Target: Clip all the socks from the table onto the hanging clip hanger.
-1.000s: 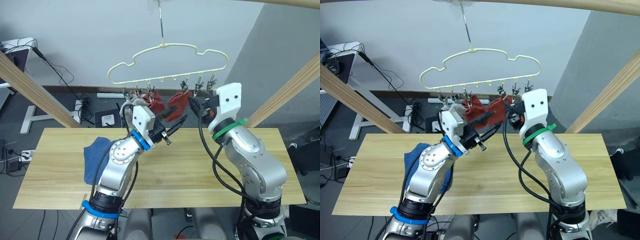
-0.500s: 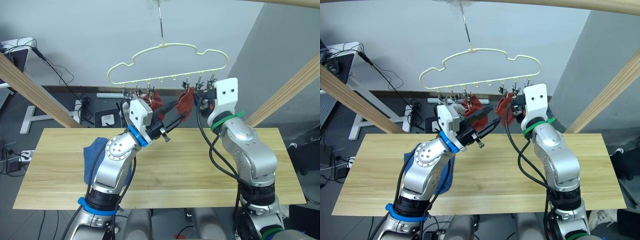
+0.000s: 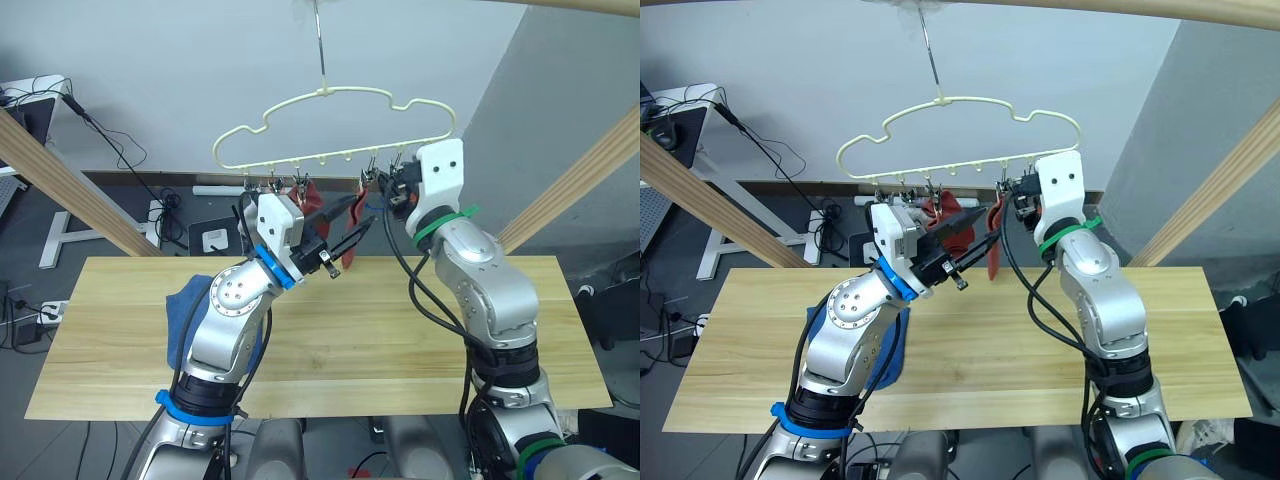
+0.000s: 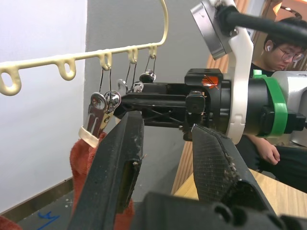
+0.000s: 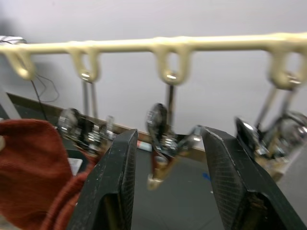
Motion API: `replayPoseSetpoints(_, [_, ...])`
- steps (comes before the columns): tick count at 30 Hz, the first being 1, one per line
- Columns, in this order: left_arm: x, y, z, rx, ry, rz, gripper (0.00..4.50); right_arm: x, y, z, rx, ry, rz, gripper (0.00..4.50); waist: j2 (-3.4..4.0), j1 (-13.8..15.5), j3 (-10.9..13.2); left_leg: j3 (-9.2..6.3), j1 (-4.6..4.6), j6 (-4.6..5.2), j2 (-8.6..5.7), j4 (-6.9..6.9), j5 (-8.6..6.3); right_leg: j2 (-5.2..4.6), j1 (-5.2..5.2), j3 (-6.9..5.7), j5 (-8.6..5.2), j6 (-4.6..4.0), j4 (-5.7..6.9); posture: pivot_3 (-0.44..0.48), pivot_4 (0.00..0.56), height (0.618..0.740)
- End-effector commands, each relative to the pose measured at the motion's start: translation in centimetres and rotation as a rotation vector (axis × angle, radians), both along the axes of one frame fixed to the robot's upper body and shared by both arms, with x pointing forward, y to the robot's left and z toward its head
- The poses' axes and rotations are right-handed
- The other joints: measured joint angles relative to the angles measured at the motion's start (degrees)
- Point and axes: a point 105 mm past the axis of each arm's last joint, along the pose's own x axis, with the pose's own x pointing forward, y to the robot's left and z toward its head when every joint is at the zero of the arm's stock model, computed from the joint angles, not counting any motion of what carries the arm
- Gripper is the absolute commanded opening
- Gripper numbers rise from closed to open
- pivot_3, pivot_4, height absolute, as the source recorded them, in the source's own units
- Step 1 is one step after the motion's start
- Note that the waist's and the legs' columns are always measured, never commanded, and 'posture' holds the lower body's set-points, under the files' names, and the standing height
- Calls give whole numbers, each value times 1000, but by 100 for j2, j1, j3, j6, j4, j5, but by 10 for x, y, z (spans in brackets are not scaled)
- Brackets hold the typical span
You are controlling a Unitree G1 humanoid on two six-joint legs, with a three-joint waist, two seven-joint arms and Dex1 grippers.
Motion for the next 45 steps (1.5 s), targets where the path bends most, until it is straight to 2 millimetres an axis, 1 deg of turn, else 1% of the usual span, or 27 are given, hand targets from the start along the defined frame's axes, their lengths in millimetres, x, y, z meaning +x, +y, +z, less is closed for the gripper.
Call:
replayPoseSetpoints(1, [-5,1,9,-22,-36,-3,1941,-6,9,16,13,-64,30,2170,0,4,0,0,0,0,0,0,0,0,0,0,0,0,0,-7,281,740])
replayPoseSetpoints(8, [-5,0,9,-22,-36,-4,1941,-7,16,18,29,-70,51,2170,0,8,0,-1,0,0,0,0,0,-1,0,-1,0,0,0,-6,281,740])
replayPoseSetpoints(14, [-5,0,12,-40,-40,-9,1941,-6,14,20,32,-82,38,2170,0,12,0,-1,0,0,0,0,0,-1,0,-1,0,0,0,-5,282,740])
replayPoseSetpoints(19, [-11,-1,20,-89,-39,-49,1941,-4,11,22,40,-94,24,2170,0,13,0,-1,0,0,0,0,0,-1,0,-1,0,0,0,-4,282,740])
replayPoseSetpoints(27, [-12,-2,19,-75,-35,-51,1941,-3,12,22,48,-98,30,2170,0,14,0,-1,0,0,0,0,0,-1,0,-1,0,0,1,-3,284,740])
replayPoseSetpoints(30, [-12,-2,18,-71,-34,-46,1941,-3,11,23,51,-101,27,1528,0,14,0,-1,0,0,0,0,0,-1,0,-1,0,-1,1,-3,284,740])
replayPoseSetpoints(32, [-11,-2,18,-66,-35,-41,1941,-3,11,23,53,-103,27,828,0,15,0,-1,0,0,0,0,0,-1,0,-1,0,0,1,-3,284,740])
replayPoseSetpoints(34, [-10,-2,17,-60,-41,-33,1941,-3,11,24,55,-107,30,304,0,15,0,-1,0,0,0,0,0,-1,0,-1,0,0,1,-2,285,740])
replayPoseSetpoints(35, [-10,-2,17,-58,-42,-32,1941,-3,11,24,56,-109,31,110,0,15,0,-1,0,0,0,0,0,-1,0,-1,0,0,1,-2,285,740])
replayPoseSetpoints(36, [-11,-2,17,-57,-42,-32,1941,-3,11,25,56,-110,31,36,0,15,0,-1,0,0,0,0,0,-1,0,-1,0,0,1,-2,285,740])
replayPoseSetpoints(42, [-8,0,13,-39,-38,-6,1941,-2,11,25,57,-111,33,37,0,15,0,-1,0,0,0,0,0,-1,0,-1,0,0,1,1,284,740])
replayPoseSetpoints(44, [-3,3,8,-11,-34,44,1941,-2,11,25,57,-110,34,37,0,17,0,-1,0,0,0,0,0,-1,0,0,0,-1,1,1,284,740])
replayPoseSetpoints(45, [4,9,-6,38,11,99,1941,-2,11,25,57,-111,33,37,0,17,0,-1,0,0,0,0,0,-1,0,-1,0,0,1,1,284,740])
